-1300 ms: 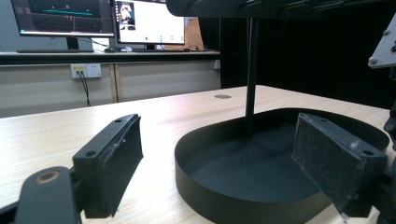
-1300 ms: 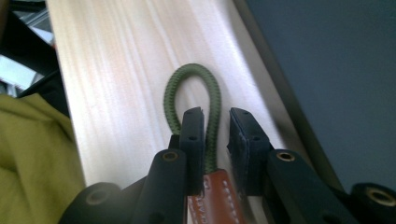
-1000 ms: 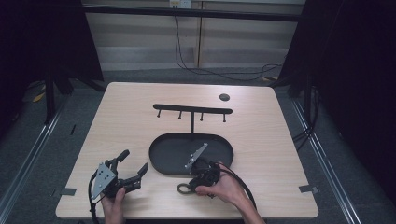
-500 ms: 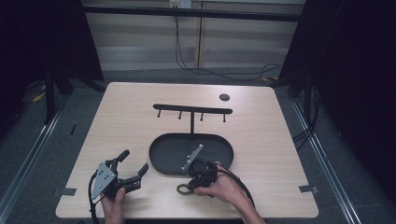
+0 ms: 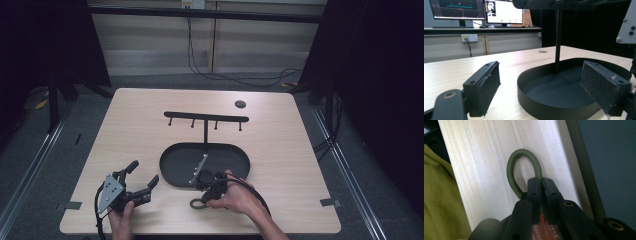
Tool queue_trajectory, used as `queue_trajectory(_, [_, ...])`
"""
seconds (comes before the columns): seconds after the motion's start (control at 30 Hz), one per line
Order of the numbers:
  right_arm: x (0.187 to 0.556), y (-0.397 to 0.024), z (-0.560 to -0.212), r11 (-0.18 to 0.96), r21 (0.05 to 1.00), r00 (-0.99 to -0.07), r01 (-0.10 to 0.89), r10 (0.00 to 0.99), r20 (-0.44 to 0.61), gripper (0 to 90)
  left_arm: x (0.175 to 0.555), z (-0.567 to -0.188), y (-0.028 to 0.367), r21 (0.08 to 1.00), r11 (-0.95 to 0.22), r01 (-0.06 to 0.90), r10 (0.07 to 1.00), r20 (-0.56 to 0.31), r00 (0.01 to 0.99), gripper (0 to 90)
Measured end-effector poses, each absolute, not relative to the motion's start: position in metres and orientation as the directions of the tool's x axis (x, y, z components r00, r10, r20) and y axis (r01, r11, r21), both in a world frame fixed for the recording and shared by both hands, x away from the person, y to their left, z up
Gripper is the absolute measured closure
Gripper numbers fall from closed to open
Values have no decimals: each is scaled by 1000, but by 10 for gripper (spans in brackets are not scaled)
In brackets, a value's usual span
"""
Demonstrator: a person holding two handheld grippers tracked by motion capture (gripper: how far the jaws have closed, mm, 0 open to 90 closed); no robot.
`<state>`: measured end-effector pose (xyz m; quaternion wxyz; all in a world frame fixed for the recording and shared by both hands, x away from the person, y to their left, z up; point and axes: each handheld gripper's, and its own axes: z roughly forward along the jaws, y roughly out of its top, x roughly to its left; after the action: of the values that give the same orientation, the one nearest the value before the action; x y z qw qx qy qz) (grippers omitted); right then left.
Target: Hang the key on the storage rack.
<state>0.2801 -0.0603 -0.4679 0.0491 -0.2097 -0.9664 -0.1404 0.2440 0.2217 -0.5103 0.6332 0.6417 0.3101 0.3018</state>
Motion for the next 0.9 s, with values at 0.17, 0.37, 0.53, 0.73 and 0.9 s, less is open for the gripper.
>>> queue_trajectory(0.17, [285,-57,-466,883,220,-909,414,388,153,860,244,-510,222,1000,-6,16,780,-5,625,156])
queue_trajectory(0.37, [288,-59,-455,880,212,-902,425,392,179,860,244,-510,222,1000,-8,17,780,-4,626,156])
queue_trajectory(0.53, [291,-62,-442,881,208,-903,425,396,168,860,244,-510,222,1000,-6,17,780,-6,626,156])
queue_trajectory(0.73, [294,-63,-433,889,181,-903,422,394,168,860,244,-510,222,1000,-6,17,780,-6,626,156])
queue_trajectory(0.9, [296,-64,-427,897,154,-906,414,389,168,860,244,-510,222,1000,-5,16,780,-6,626,156])
